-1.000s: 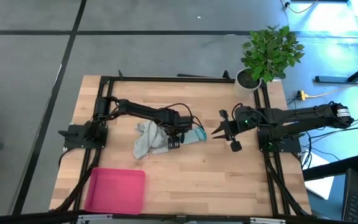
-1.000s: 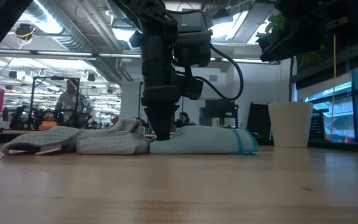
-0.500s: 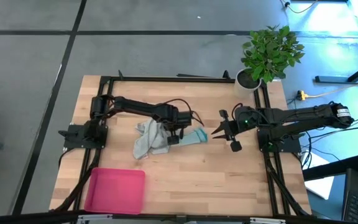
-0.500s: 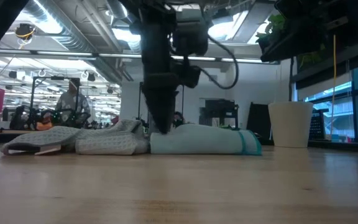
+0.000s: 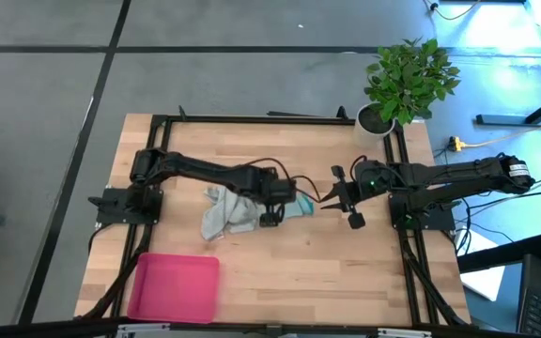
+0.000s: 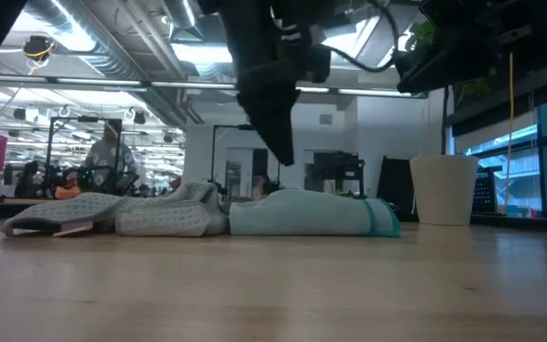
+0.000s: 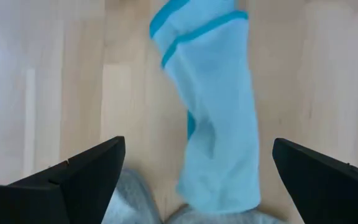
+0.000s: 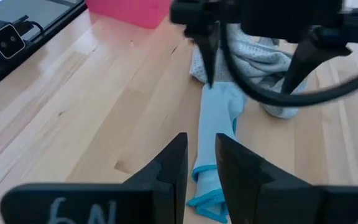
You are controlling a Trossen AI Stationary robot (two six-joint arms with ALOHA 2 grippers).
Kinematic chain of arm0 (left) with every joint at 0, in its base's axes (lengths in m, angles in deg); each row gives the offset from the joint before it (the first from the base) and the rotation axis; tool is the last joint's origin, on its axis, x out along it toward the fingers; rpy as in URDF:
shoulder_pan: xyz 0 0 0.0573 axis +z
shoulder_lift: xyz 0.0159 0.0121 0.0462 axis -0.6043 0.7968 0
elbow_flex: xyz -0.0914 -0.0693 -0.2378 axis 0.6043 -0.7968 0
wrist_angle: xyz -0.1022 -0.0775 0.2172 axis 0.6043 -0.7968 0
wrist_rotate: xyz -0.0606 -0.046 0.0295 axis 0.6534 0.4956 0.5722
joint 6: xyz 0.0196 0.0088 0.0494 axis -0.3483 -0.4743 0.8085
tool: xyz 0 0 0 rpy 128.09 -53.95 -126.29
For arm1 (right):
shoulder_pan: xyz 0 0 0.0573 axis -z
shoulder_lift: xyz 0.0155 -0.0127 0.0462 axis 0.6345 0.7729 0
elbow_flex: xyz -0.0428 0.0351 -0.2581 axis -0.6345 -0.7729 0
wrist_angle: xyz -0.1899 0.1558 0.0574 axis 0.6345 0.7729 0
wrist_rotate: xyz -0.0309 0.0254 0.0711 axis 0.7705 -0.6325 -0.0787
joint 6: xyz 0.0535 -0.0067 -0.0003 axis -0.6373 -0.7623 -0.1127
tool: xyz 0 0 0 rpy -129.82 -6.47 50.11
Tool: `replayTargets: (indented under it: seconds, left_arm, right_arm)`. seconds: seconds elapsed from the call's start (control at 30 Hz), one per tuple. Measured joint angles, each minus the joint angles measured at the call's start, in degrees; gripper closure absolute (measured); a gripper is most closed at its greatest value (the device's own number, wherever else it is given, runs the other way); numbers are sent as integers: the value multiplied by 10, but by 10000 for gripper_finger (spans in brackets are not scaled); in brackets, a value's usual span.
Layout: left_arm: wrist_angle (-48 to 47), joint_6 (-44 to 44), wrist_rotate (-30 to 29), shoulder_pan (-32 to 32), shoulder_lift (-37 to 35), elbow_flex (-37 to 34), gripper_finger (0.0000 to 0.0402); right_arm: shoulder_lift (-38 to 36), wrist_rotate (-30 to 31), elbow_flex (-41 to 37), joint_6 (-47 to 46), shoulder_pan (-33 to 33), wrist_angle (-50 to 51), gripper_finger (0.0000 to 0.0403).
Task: Roll microfiber towels into tight, uniform cylinder then place into a basket
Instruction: Put the rolled blue towel into the red bin
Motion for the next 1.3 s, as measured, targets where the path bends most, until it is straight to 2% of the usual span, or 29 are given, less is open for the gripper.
replayTargets:
  seconds: [0.27, 0.6, 1.3]
  left_arm:
    - [57, 0, -7, -9, 29, -2, 2]
    - [101, 3, 35, 6, 79, -2, 2]
    - [94, 6, 38, 19, 123, -1, 2]
  right_arm:
    - [0, 0, 0, 0, 0, 0, 319]
    - [0, 0, 0, 0, 0, 7, 319]
    - [0, 0, -1, 0, 0, 18, 319]
